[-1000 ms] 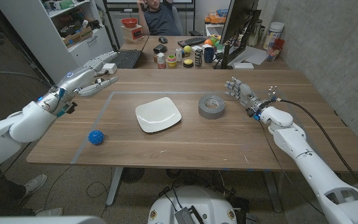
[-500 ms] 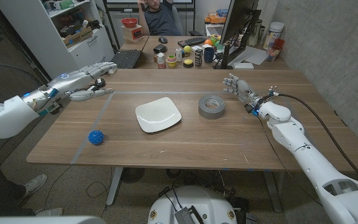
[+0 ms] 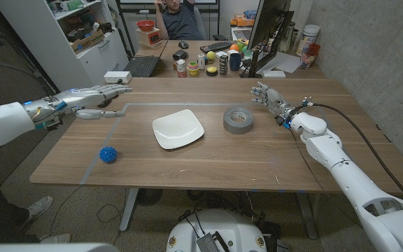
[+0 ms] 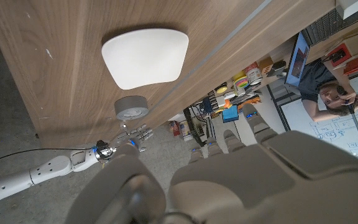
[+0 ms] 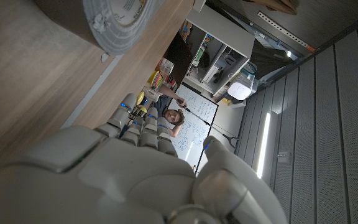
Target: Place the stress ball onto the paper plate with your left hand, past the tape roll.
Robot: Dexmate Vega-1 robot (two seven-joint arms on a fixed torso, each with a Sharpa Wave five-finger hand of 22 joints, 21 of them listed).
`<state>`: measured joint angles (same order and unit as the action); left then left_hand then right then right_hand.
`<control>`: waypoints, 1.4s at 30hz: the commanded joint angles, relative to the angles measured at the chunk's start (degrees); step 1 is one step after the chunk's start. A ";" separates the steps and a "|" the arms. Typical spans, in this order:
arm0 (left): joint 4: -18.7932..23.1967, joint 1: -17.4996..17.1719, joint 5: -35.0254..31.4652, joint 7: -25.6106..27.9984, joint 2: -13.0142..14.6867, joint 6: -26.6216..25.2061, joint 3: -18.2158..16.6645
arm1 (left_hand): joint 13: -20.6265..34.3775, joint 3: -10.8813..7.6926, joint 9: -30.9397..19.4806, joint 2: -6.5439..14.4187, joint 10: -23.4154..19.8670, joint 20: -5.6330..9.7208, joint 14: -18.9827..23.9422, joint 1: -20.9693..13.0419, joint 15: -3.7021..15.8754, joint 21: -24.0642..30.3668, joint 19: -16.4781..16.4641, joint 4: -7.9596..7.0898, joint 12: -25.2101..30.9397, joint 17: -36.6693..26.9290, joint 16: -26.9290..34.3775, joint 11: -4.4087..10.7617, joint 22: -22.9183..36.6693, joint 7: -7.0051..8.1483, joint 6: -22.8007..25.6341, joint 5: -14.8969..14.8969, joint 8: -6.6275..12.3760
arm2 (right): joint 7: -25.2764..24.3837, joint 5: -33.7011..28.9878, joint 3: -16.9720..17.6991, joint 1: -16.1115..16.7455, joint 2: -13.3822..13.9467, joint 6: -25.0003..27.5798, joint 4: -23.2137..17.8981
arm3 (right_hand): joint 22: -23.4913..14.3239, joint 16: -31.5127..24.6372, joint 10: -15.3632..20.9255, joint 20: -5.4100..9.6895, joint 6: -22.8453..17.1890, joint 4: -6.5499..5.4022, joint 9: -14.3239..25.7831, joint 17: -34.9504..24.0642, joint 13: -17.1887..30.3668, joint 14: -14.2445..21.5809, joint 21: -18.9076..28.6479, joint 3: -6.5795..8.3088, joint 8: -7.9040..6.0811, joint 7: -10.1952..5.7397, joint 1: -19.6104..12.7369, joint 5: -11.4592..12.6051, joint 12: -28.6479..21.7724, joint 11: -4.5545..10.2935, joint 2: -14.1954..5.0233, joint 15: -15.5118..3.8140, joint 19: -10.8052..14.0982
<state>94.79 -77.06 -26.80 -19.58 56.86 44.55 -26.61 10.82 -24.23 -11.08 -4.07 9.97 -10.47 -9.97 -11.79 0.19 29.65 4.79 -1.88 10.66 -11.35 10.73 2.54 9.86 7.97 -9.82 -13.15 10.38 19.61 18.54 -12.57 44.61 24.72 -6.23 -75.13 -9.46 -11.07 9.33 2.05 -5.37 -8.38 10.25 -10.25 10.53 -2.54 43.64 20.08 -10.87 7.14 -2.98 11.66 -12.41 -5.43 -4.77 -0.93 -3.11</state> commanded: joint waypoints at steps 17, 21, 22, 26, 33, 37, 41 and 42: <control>0.67 -0.87 1.18 -15.87 1.68 -2.28 0.57 | 0.30 -0.32 -0.21 -0.33 2.28 -1.56 -0.20 -5.14 -0.71 -0.15 -6.53 2.44 0.73 0.07 0.93 -1.06 0.17 0.01 -13.27 -1.45 0.99 | 0.63 0.42 -1.01 -1.50 -0.39 -2.01 2.83 | -0.28 -0.07 0.40 4.30 -0.45 -0.07 0.15 -0.27 0.17 0.20 -0.53 -0.06 -0.08 0.04 -0.03 0.39 -0.18 -0.10 -4.30 -0.05 0.57; 0.03 -1.22 -0.01 -15.53 1.78 -1.93 1.16 | 0.35 -0.25 -0.24 -0.44 3.15 -1.58 -0.92 -5.55 -1.12 -0.67 -6.06 2.63 0.45 0.02 0.70 -1.45 0.16 0.31 -13.93 -1.55 0.83 | 0.51 0.44 -1.01 -1.39 -0.30 -1.80 2.57 | -0.28 -0.07 0.41 4.30 -0.45 -0.08 0.15 -0.28 0.17 0.21 -0.59 -0.09 -0.06 0.04 -0.02 0.40 -0.17 -0.06 -4.29 -0.04 0.61; -0.26 -1.27 0.01 -15.56 1.92 -1.81 1.34 | 0.40 -0.15 -0.27 -0.56 3.78 -1.59 -1.76 -5.81 -1.50 -1.16 -5.54 2.75 0.29 -0.02 0.45 -1.52 0.16 0.44 -14.66 -1.62 0.67 | 0.47 0.48 -0.98 -1.35 -0.30 -1.72 2.52 | -0.28 -0.07 0.41 4.30 -0.46 -0.09 0.15 -0.28 0.17 0.22 -0.60 -0.10 -0.07 0.05 -0.01 0.40 -0.17 -0.09 -4.29 -0.04 0.62; -0.73 -1.88 -1.43 -14.89 1.99 -1.65 1.58 | 0.59 0.26 -0.40 -0.56 6.71 -1.71 -4.41 -6.31 -2.21 -3.16 -3.15 2.78 -0.22 -0.25 0.04 -1.92 0.18 1.00 -17.44 -1.88 0.27 | 0.46 0.49 -1.00 -1.36 -0.24 -1.51 2.43 | -0.28 -0.07 0.41 4.29 -0.44 -0.11 0.15 -0.29 0.17 0.23 -0.67 -0.13 -0.05 0.04 0.01 0.40 -0.17 -0.07 -4.29 -0.03 0.66; -1.18 -3.14 -2.79 -14.90 2.78 -2.46 2.19 | 0.87 0.39 -0.62 0.04 9.18 -1.69 -6.69 -6.65 -3.00 -4.47 -1.82 2.58 -0.24 -0.45 -0.15 -2.64 0.27 1.33 -20.44 -2.12 -0.06 | 0.88 0.39 -1.36 -2.17 -0.49 -1.63 3.46 | -0.29 -0.05 0.43 4.29 -0.40 -0.15 0.15 -0.31 0.17 0.23 -0.82 -0.19 -0.01 0.05 0.05 0.41 -0.16 -0.11 -4.27 -0.05 0.71; -1.03 -4.03 -3.69 -14.77 3.14 -2.95 2.33 | 0.99 0.34 -0.72 0.39 9.48 -1.61 -6.88 -6.88 -3.18 -4.65 -1.96 2.53 0.00 -0.52 -0.02 -2.86 0.31 1.58 -21.25 -2.23 -0.04 | 1.05 0.39 -1.52 -2.51 -0.68 -1.75 3.96 | -0.29 -0.05 0.41 4.28 -0.40 -0.16 0.15 -0.31 0.17 0.24 -0.92 -0.22 0.00 0.04 0.07 0.42 -0.14 -0.07 -4.29 -0.06 0.73; -0.25 -5.13 -6.18 -13.90 3.24 -3.14 1.99 | 1.14 0.25 -0.84 0.67 9.47 -1.57 -7.35 -7.28 -3.50 -4.84 -2.05 2.62 0.37 -0.57 -0.05 -3.35 0.34 1.90 -21.90 -2.35 0.06 | 1.02 0.39 -1.53 -2.54 -0.66 -1.65 3.88 | -0.29 -0.03 0.43 4.26 -0.39 -0.17 0.15 -0.31 0.17 0.24 -1.01 -0.24 0.01 0.07 0.07 0.44 -0.15 -0.07 -4.31 -0.03 0.75; -0.10 -5.40 -6.70 -13.64 3.19 -3.17 1.86 | 1.20 0.23 -0.90 0.74 9.36 -1.51 -7.32 -7.44 -3.68 -4.85 -2.21 2.67 0.53 -0.59 0.01 -3.36 0.36 2.15 -21.86 -2.40 0.19 | 1.06 0.45 -1.50 -2.52 -0.67 -1.65 3.87 | -0.29 -0.03 0.40 4.29 -0.39 -0.17 0.15 -0.31 0.17 0.25 -1.03 -0.24 0.01 0.04 0.07 0.44 -0.13 -0.09 -4.31 -0.04 0.74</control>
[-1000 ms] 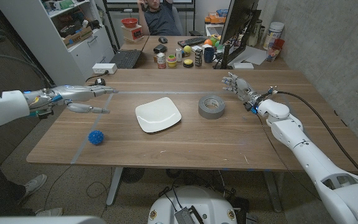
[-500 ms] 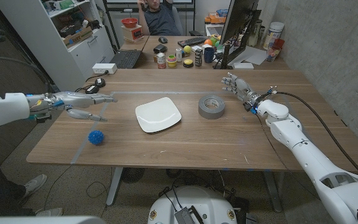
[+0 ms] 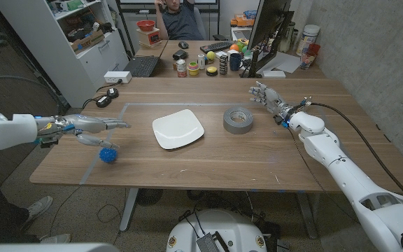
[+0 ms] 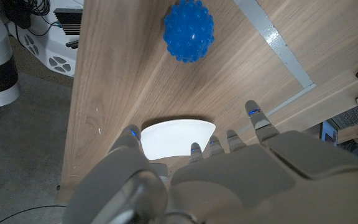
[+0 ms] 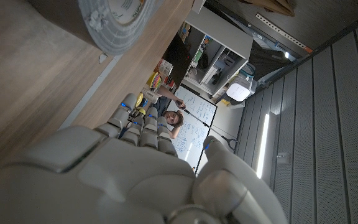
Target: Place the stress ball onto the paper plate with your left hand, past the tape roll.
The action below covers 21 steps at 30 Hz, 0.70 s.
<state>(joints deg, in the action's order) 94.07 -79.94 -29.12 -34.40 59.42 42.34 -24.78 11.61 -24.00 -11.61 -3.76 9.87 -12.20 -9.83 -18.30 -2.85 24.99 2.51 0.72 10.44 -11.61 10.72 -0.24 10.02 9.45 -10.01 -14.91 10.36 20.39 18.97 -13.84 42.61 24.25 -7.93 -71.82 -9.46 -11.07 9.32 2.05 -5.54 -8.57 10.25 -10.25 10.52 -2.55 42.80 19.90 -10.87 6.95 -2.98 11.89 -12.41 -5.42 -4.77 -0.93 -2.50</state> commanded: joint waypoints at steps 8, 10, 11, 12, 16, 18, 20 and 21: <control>2.41 -5.13 -10.71 3.57 0.09 -1.92 -1.08 | 1.50 -0.49 -1.37 1.41 11.10 0.16 -8.79 -3.79 -1.35 -0.76 -0.98 1.17 1.74 -0.65 0.10 -1.75 0.41 2.77 -24.63 -1.46 0.59 | 0.35 0.16 -0.12 -0.44 -0.15 0.26 0.44 | -0.30 -0.02 0.39 4.24 -0.28 -0.01 0.15 -0.31 0.17 0.30 -0.38 -0.10 0.00 0.25 0.07 0.23 -0.11 -0.11 -4.35 -0.03 0.20; 2.33 -5.53 -11.46 4.09 0.05 -2.12 -1.01 | 1.64 -0.51 -1.49 1.49 11.77 0.16 -9.04 -4.11 -1.53 -0.87 -1.02 1.29 1.69 -0.70 0.08 -1.77 0.43 2.85 -25.01 -1.56 0.63 | 0.40 0.16 -0.13 -0.56 -0.20 0.26 0.63 | -0.30 -0.02 0.38 4.28 -0.29 -0.01 0.15 -0.31 0.17 0.29 -0.42 -0.11 0.01 0.23 0.07 0.23 -0.10 -0.04 -4.36 -0.03 0.21; 2.38 -5.78 -11.82 4.17 0.08 -2.34 -1.00 | 1.72 -0.50 -1.57 1.51 11.99 0.15 -9.27 -4.28 -1.61 -0.94 -1.02 1.35 1.73 -0.74 0.05 -1.77 0.44 2.85 -25.30 -1.62 0.63 | 0.49 0.17 -0.15 -0.65 -0.23 0.24 0.78 | -0.30 -0.01 0.40 4.28 -0.29 -0.01 0.15 -0.31 0.17 0.29 -0.46 -0.11 0.01 0.24 0.07 0.23 -0.11 -0.11 -4.37 -0.05 0.19; 2.31 -5.96 -11.93 4.18 0.15 -2.54 -0.92 | 1.77 -0.51 -1.61 1.53 12.05 0.15 -9.31 -4.39 -1.65 -0.97 -1.03 1.40 1.78 -0.75 0.06 -1.75 0.45 2.85 -25.49 -1.65 0.61 | 0.57 0.19 -0.17 -0.77 -0.29 0.18 0.99 | -0.30 -0.01 0.43 4.33 -0.31 -0.02 0.15 -0.31 0.17 0.29 -0.48 -0.12 0.00 0.22 0.07 0.24 -0.12 -0.10 -4.37 -0.06 0.20; 3.25 -7.34 -14.04 4.37 0.04 -4.32 -1.45 | 2.15 -0.45 -1.96 1.58 12.73 0.18 -9.71 -5.19 -2.06 -1.13 -1.45 1.73 2.09 -0.89 0.15 -1.91 0.50 2.41 -27.32 -1.92 0.40 | 0.91 0.03 -0.43 -1.52 -0.47 0.12 1.96 | -0.30 -0.01 0.44 4.27 -0.30 0.00 0.15 -0.31 0.17 0.31 -0.55 -0.14 0.01 0.26 0.06 0.24 -0.12 -0.13 -4.36 -0.03 0.25; 3.36 -7.74 -14.49 4.61 0.12 -4.73 -1.76 | 2.23 -0.41 -2.03 1.55 12.99 0.18 -9.79 -5.32 -2.19 -1.16 -1.56 1.79 2.11 -0.92 0.17 -2.06 0.51 2.41 -27.52 -1.98 0.43 | 1.12 0.05 -0.49 -1.82 -0.61 -0.13 2.48 | -0.30 0.00 0.47 4.27 -0.29 -0.01 0.15 -0.31 0.17 0.30 -0.58 -0.15 0.02 0.29 0.07 0.24 -0.12 -0.15 -4.37 -0.01 0.26; 3.72 -8.19 -15.52 5.32 -0.07 -5.28 -2.28 | 2.40 -0.37 -2.18 1.61 13.31 0.17 -9.92 -5.58 -2.45 -1.19 -1.79 1.86 2.23 -0.98 0.21 -2.41 0.54 2.20 -27.99 -2.10 0.45 | 1.29 -0.02 -0.63 -2.18 -0.71 -0.15 2.98 | -0.30 0.00 0.45 4.27 -0.30 -0.03 0.15 -0.32 0.17 0.31 -0.62 -0.17 0.02 0.26 0.08 0.24 -0.11 -0.15 -4.35 -0.02 0.28; 3.99 -8.44 -16.34 5.86 -0.19 -5.58 -2.54 | 2.46 -0.38 -2.23 1.68 13.37 0.17 -9.91 -5.70 -2.57 -1.20 -1.87 1.89 2.30 -1.00 0.25 -2.53 0.55 1.99 -28.19 -2.15 0.45 | 1.35 -0.01 -0.66 -2.32 -0.81 -0.26 3.26 | -0.30 0.01 0.46 4.22 -0.30 -0.03 0.15 -0.32 0.17 0.29 -0.64 -0.17 0.02 0.28 0.08 0.25 -0.12 -0.15 -4.36 -0.01 0.30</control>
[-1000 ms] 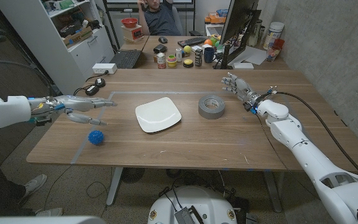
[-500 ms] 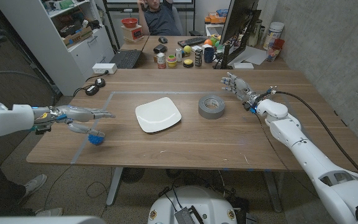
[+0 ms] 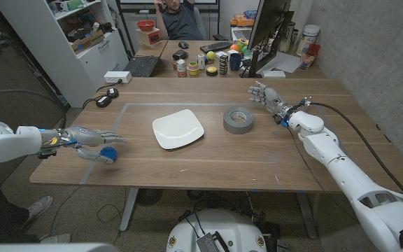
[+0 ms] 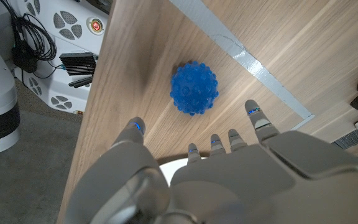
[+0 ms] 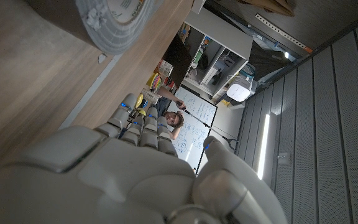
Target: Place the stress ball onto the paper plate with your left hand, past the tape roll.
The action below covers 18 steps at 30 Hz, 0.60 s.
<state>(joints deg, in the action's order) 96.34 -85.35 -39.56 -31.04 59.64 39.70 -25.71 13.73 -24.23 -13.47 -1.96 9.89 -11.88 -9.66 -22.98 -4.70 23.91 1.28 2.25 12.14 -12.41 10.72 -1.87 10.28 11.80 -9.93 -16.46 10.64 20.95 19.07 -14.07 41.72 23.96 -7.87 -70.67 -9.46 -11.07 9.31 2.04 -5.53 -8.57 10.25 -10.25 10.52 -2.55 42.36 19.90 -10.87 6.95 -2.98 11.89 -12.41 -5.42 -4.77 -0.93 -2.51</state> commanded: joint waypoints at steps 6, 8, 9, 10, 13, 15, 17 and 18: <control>1.49 -3.74 -9.95 6.85 -0.29 -3.65 -0.98 | 0.79 -0.24 -0.77 0.54 14.27 -0.19 -11.11 -1.76 -1.51 -0.26 -1.06 0.42 0.89 -0.39 0.10 -1.52 0.37 -0.56 -29.72 -0.99 0.03 | 1.31 -0.23 -0.69 -2.00 -0.65 -0.76 3.00 | -0.30 0.00 0.55 4.17 -0.34 -0.03 0.15 -0.32 0.17 0.35 -0.36 -0.20 0.02 0.28 0.08 0.26 -0.14 -0.17 -4.36 0.09 0.33; 0.62 -3.61 -10.48 9.06 -0.06 -3.44 -0.32 | 1.03 -0.26 -0.97 0.86 14.75 -0.22 -11.59 -2.15 -1.71 -0.43 -1.04 0.45 1.05 -0.48 0.08 -1.69 0.40 -0.59 -30.62 -1.18 -0.20 | 1.45 -0.24 -0.75 -2.13 -0.67 -0.82 3.17 | -0.30 0.00 0.59 4.16 -0.34 -0.03 0.15 -0.31 0.17 0.37 -0.41 -0.20 0.02 0.29 0.07 0.27 -0.15 -0.17 -4.37 0.12 0.34; -0.11 -3.44 -10.32 10.53 0.02 -2.95 -0.01 | 1.08 -0.27 -1.00 0.92 14.87 -0.22 -11.66 -2.24 -1.69 -0.48 -1.02 0.47 1.07 -0.49 0.09 -1.63 0.40 -0.54 -30.78 -1.22 -0.25 | 1.48 -0.29 -0.80 -2.19 -0.61 -0.70 3.12 | -0.31 0.00 0.57 4.16 -0.34 -0.02 0.15 -0.31 0.17 0.38 -0.42 -0.21 0.02 0.28 0.07 0.27 -0.14 -0.16 -4.36 0.10 0.34; -0.53 -3.43 -10.17 11.47 0.16 -2.70 0.22 | 1.09 -0.27 -1.02 0.94 14.91 -0.23 -11.65 -2.27 -1.71 -0.49 -1.02 0.47 1.08 -0.50 0.10 -1.66 0.40 -0.54 -30.84 -1.23 -0.27 | 1.47 -0.34 -0.83 -2.22 -0.57 -0.69 3.08 | -0.31 0.01 0.57 4.14 -0.35 0.00 0.15 -0.30 0.17 0.38 -0.45 -0.22 0.02 0.34 0.04 0.27 -0.14 -0.10 -4.34 0.08 0.36; -2.08 -3.20 -9.60 14.79 0.71 -1.34 1.11 | 1.54 -0.39 -1.41 1.66 14.54 0.06 -10.13 -3.31 -1.10 -0.38 -2.27 0.67 1.92 -0.62 0.89 -1.38 0.44 0.02 -30.15 -1.62 0.14 | 1.39 -0.50 -0.91 -2.23 -0.38 -0.48 2.72 | -0.31 0.01 0.57 4.13 -0.38 0.00 0.15 -0.30 0.17 0.42 -0.50 -0.24 0.01 0.35 0.05 0.28 -0.14 -0.19 -4.31 0.15 0.41; -3.11 -2.77 -9.07 16.51 1.27 -0.56 2.18 | 1.88 -0.46 -1.78 2.45 14.02 0.17 -8.91 -4.17 -0.50 0.04 -4.28 0.73 2.68 -0.70 1.32 -1.09 0.44 0.50 -28.51 -1.86 1.03 | 1.37 -0.61 -0.99 -2.21 -0.18 -0.20 2.38 | -0.31 0.01 0.55 4.10 -0.41 0.01 0.15 -0.30 0.17 0.43 -0.55 -0.27 0.01 0.34 0.05 0.28 -0.12 -0.18 -4.28 0.12 0.42; -3.76 -2.45 -8.46 17.54 1.79 -0.27 3.22 | 2.28 -0.11 -2.29 2.38 10.85 0.35 -5.70 -6.08 0.32 0.90 -8.73 1.62 4.69 -0.59 2.05 -0.49 0.26 0.74 -25.01 -2.01 2.77 | 1.38 -0.68 -1.05 -2.19 0.00 -0.02 2.09 | -0.31 0.00 0.55 4.08 -0.41 0.03 0.15 -0.29 0.17 0.47 -0.59 -0.30 0.01 0.37 0.04 0.28 -0.12 -0.20 -4.21 0.17 0.47; -4.15 -2.24 -8.11 18.05 2.09 -0.07 3.77 | 2.31 -0.10 -2.38 2.61 10.05 0.40 -4.94 -6.62 0.64 1.10 -9.97 1.79 5.15 -0.57 2.15 -0.37 0.19 0.69 -24.18 -2.03 3.13 | 1.36 -0.68 -1.04 -2.13 0.07 0.04 1.91 | -0.31 0.01 0.57 4.09 -0.39 0.03 0.15 -0.29 0.17 0.48 -0.64 -0.32 0.02 0.32 0.05 0.28 -0.12 -0.16 -4.18 0.17 0.44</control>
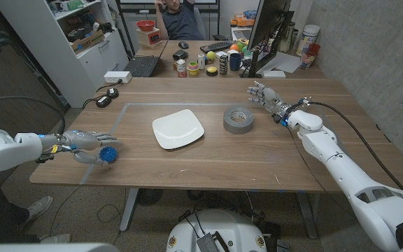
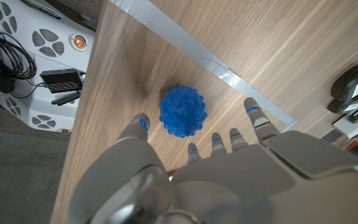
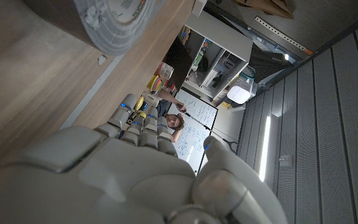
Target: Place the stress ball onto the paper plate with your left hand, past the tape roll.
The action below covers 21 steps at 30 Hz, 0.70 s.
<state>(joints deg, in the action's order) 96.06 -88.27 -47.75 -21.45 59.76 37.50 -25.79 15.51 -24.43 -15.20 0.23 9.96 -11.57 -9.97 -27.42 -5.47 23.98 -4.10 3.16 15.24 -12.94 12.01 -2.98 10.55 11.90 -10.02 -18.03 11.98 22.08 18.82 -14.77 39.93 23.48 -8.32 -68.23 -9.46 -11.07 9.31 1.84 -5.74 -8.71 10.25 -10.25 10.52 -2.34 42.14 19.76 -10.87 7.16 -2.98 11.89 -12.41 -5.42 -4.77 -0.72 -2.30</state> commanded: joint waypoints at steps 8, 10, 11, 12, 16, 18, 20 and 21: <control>-5.75 1.68 1.09 12.84 4.26 2.82 7.72 | -0.03 0.68 -1.01 0.96 3.03 3.22 2.43 -6.12 4.90 1.94 -12.87 2.44 5.27 0.30 1.59 2.52 -0.37 0.57 -16.36 0.12 4.93 | -0.48 -0.39 -0.06 0.67 1.30 1.66 -2.69 | -0.31 0.00 0.62 4.22 -0.22 0.16 0.15 -0.27 0.17 0.40 -0.57 -0.27 0.02 0.07 0.08 0.29 -0.12 -0.25 -4.04 -0.01 0.39; -5.91 1.59 1.05 14.00 4.70 2.92 8.17 | -0.25 0.68 -1.04 1.12 1.13 3.99 4.27 -7.36 5.54 2.10 -14.63 2.98 6.05 0.44 1.74 2.88 -0.41 0.59 -14.59 0.25 5.66 | -0.76 -0.38 0.02 0.91 1.37 1.97 -3.09 | -0.31 0.02 0.64 4.17 -0.23 0.16 0.15 -0.25 0.17 0.43 -0.61 -0.27 0.02 0.08 0.07 0.30 -0.13 -0.26 -4.01 -0.02 0.47; -5.77 1.39 0.76 14.43 4.94 2.75 8.22 | -0.46 0.66 -1.04 1.32 -0.22 4.69 5.73 -8.41 6.04 2.45 -16.63 3.40 6.59 0.54 1.81 3.48 -0.43 0.65 -13.60 0.36 6.05 | -0.74 -0.28 0.09 1.06 1.40 2.01 -3.23 | -0.31 0.03 0.66 4.18 -0.25 0.15 0.15 -0.25 0.17 0.43 -0.63 -0.28 0.02 0.09 0.08 0.30 -0.13 -0.28 -4.00 -0.02 0.48; -5.76 1.28 0.76 14.76 5.14 2.62 8.32 | -0.62 0.65 -1.02 1.55 -0.74 5.22 6.99 -9.12 6.40 2.63 -17.91 3.62 6.79 0.58 1.95 3.55 -0.44 0.66 -12.92 0.43 6.31 | -0.84 -0.26 0.13 1.17 1.40 2.08 -3.36 | -0.31 0.03 0.66 4.17 -0.25 0.14 0.15 -0.25 0.17 0.44 -0.66 -0.29 0.02 0.07 0.09 0.30 -0.13 -0.26 -3.98 0.08 0.47; -5.53 0.72 0.94 15.04 6.09 2.08 8.58 | -1.10 0.29 -0.97 2.31 -2.39 6.38 9.15 -11.93 6.61 3.15 -21.57 4.62 7.38 0.70 1.74 3.50 -0.48 0.64 -10.60 0.63 7.22 | -1.00 -0.23 0.22 1.45 1.49 2.29 -3.82 | -0.31 0.04 0.70 4.20 -0.25 0.08 0.15 -0.24 0.17 0.53 -0.75 -0.28 0.03 0.00 0.12 0.32 -0.14 -0.26 -3.99 0.14 0.50; -5.52 0.46 1.02 15.03 6.52 1.90 8.77 | -1.33 -0.09 -0.89 2.75 -2.44 6.96 10.26 -13.80 6.76 3.37 -23.23 5.30 7.34 0.73 1.70 3.39 -0.50 0.68 -9.95 0.69 7.45 | -1.11 -0.20 0.29 1.54 1.48 2.32 -3.98 | -0.32 0.05 0.76 4.18 -0.24 0.03 0.14 -0.24 0.17 0.53 -0.79 -0.30 0.03 -0.01 0.17 0.32 -0.16 -0.29 -3.98 0.10 0.54; -5.46 0.15 1.10 15.27 6.68 1.66 8.77 | -1.60 -0.26 -0.79 2.92 -4.04 7.93 11.97 -15.79 7.32 3.71 -25.51 5.78 7.91 0.71 1.76 4.03 -0.51 0.65 -8.48 0.91 7.99 | -1.23 -0.25 0.29 1.58 1.50 2.43 -4.11 | -0.32 0.05 0.77 4.16 -0.27 0.03 0.14 -0.23 0.17 0.56 -0.81 -0.28 0.02 -0.02 0.15 0.33 -0.16 -0.33 -3.98 0.13 0.59; -5.44 0.00 1.24 15.29 6.74 1.54 8.71 | -1.81 -0.32 -0.69 3.01 -5.15 8.67 13.68 -17.31 8.21 4.02 -27.33 6.01 8.30 0.67 1.92 4.24 -0.49 0.67 -7.36 1.14 8.39 | -1.16 -0.22 0.29 1.57 1.48 2.41 -4.07 | -0.32 0.05 0.80 4.15 -0.27 0.03 0.14 -0.22 0.17 0.58 -0.82 -0.27 0.02 -0.04 0.15 0.34 -0.17 -0.33 -3.99 0.15 0.60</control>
<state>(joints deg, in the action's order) 91.05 -87.22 -47.01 -8.79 64.37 39.79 -18.68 13.89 -24.51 -15.95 3.00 6.60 -4.15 1.11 -42.04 1.62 27.17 -28.35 8.58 22.67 -12.24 13.40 0.72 9.85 12.10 -10.03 -17.35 19.57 21.49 18.49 -14.77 40.84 24.68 -6.61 -71.09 -9.46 -11.07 9.63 1.63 -5.74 -8.47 10.25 -10.25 10.52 -2.02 41.70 19.52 -10.87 7.16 -2.98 11.88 -12.41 -5.73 -4.77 -0.63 -2.10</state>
